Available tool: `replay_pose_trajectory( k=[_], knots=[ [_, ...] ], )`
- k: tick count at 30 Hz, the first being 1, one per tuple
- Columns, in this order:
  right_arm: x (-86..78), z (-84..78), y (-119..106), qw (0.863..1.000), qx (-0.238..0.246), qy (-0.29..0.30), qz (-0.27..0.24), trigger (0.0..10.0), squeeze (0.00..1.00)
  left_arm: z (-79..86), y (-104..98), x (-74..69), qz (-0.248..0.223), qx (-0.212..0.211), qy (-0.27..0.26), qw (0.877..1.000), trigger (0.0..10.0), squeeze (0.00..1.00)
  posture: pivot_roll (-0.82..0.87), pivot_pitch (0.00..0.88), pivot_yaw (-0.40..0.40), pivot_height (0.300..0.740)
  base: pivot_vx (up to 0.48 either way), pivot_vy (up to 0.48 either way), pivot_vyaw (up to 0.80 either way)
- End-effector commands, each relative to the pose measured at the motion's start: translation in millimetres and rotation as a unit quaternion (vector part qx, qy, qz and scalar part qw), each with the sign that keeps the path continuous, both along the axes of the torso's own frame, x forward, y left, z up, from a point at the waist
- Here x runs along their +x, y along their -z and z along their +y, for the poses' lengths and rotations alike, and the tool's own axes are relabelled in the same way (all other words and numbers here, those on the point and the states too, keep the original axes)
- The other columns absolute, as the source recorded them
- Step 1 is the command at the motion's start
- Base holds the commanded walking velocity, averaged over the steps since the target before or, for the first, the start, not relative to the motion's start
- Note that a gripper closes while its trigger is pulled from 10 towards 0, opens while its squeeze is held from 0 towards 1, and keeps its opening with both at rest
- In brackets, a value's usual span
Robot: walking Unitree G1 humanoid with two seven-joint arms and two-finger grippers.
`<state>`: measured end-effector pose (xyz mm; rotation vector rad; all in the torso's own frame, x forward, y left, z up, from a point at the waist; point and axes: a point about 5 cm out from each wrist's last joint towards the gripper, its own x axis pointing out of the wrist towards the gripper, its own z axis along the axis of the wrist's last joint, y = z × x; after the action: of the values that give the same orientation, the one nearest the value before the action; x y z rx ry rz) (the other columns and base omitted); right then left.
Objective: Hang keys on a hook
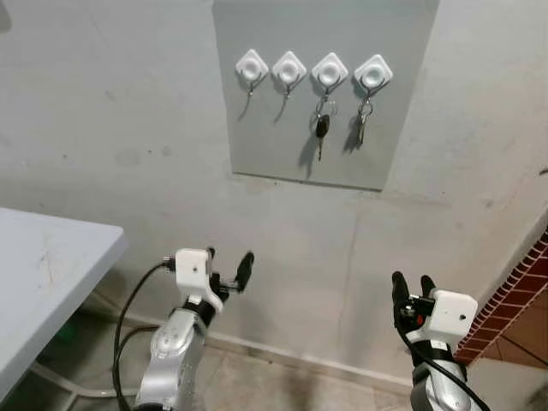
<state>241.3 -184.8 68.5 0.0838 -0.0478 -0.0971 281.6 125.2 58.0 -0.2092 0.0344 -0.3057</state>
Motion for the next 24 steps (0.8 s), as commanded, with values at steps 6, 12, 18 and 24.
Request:
replay_pose_trajectory(
  k=[6, 12, 18, 24],
  knots=[
    [0.3, 5.4, -1.0, 1.0, 0.001, -0.026, 0.004, 10.0, 0.0, 3.9, -3.6, -8.4, -0.021, 0.004, -0.009, 1.0, 10.0, 0.0, -0.06, 0.005, 0.003, 0.74, 0.0, 0.0, 0.0],
    [3.5, 7.6, -1.6, 0.999, -0.003, -0.036, 0.006, 10.0, 0.0, 5.7, -9.9, -6.8, -0.037, 0.007, -0.012, 0.999, 10.0, 0.0, -0.04, 0.0, -0.005, 0.74, 0.0, 0.0, 0.0],
    [4.6, 7.2, -1.5, 0.999, -0.009, -0.037, 0.007, 10.0, 0.0, 10.5, -16.8, 1.4, -0.045, 0.006, -0.017, 0.999, 10.0, 0.0, -0.04, 0.0, -0.003, 0.74, 0.0, 0.0, 0.0],
    [5.5, 4.8, -0.5, 0.999, -0.013, -0.029, 0.011, 10.0, 0.0, 15.6, -21.8, 9.7, -0.048, 0.013, -0.017, 0.999, 10.0, 0.0, -0.04, 0.0, 0.007, 0.74, 0.0, 0.0, 0.8]
  ],
)
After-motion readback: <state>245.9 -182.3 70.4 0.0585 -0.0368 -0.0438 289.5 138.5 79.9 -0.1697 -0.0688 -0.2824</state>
